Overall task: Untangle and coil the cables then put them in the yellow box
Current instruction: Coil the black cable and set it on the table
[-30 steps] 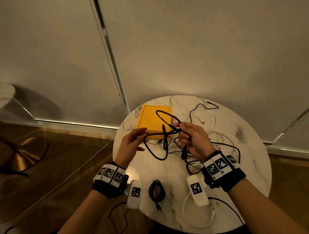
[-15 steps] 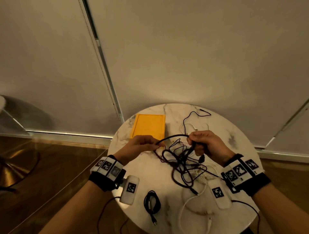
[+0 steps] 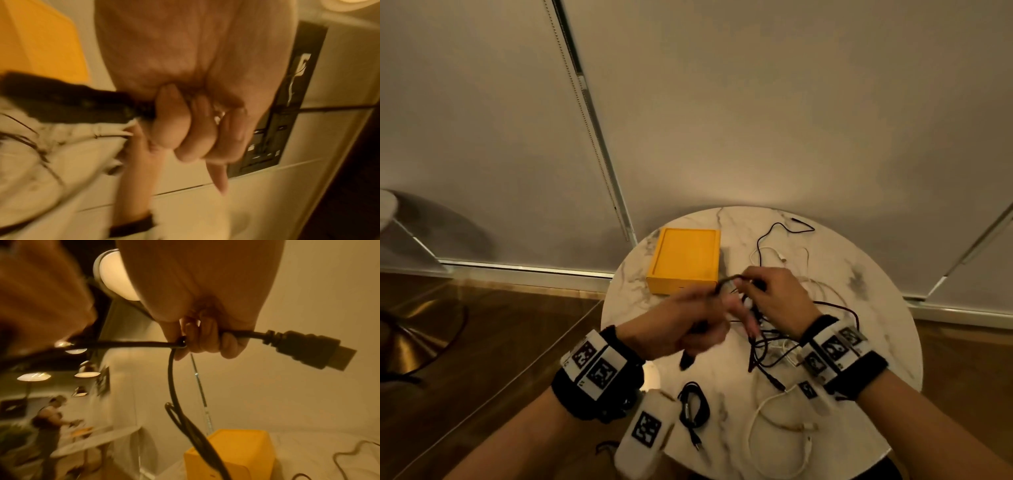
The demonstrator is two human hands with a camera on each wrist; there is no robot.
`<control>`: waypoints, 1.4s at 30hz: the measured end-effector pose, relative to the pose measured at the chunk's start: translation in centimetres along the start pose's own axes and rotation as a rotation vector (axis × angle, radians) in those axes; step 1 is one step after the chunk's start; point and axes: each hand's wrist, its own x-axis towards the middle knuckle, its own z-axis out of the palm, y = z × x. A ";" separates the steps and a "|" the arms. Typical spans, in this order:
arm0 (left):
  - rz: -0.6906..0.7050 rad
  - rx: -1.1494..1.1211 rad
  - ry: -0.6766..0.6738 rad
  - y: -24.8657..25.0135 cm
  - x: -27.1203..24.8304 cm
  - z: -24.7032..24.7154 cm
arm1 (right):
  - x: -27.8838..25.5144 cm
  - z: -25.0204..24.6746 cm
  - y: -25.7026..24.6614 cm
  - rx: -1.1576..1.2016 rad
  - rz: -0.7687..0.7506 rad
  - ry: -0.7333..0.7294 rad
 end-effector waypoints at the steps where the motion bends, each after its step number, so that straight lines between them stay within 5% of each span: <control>1: 0.072 -0.088 0.084 0.9 0.7 0.2 | 0.0 1.0 -0.7 -0.062 -0.048 -0.035; 3: 0.186 -0.126 0.337 2.1 2.3 -0.8 | -0.2 3.0 -1.9 -0.174 -0.149 -0.065; 5: 0.243 0.069 0.517 1.7 3.3 -2.0 | -0.5 4.0 -2.7 -0.250 -0.173 -0.088; 10: 0.248 0.797 0.580 -1.5 2.7 -2.2 | -1.3 3.9 -3.0 -0.206 -0.036 -0.296; 13: -0.126 1.436 0.372 -2.0 2.5 -3.6 | -2.9 3.6 -3.7 -0.277 -0.044 -0.390; 15: -0.380 1.546 0.270 -2.6 1.8 -4.3 | -3.6 3.0 -3.6 -0.386 -0.074 -0.332; 18: -0.426 1.366 0.060 -3.2 0.6 -3.7 | -3.7 1.2 -2.2 -0.490 -0.056 -0.161; 21: -0.380 0.841 -0.124 -4.0 0.1 -3.1 | -3.3 0.0 -0.6 -0.481 -0.033 -0.010; 24: -0.480 0.139 -0.043 -4.2 0.1 -1.6 | -3.4 0.3 0.6 -0.359 -0.006 0.069; 29: -0.232 -0.527 -0.122 -4.5 0.0 2.6 | -3.3 2.5 1.0 -0.164 -0.021 0.063; 33: -0.146 -0.819 -0.089 -5.0 -0.4 6.6 | -4.0 4.4 -0.5 0.026 -0.146 0.008; 35: -0.021 -0.787 0.028 -3.6 -0.2 6.6 | -4.7 5.9 -0.8 0.120 -0.048 -0.012; 39: 0.094 -0.524 0.581 -0.4 -0.4 1.9 | -5.5 6.8 0.7 -0.119 0.066 0.054; 42: 0.107 -0.449 0.765 -0.7 -0.8 -0.5 | -6.0 6.2 1.1 -0.158 0.061 0.005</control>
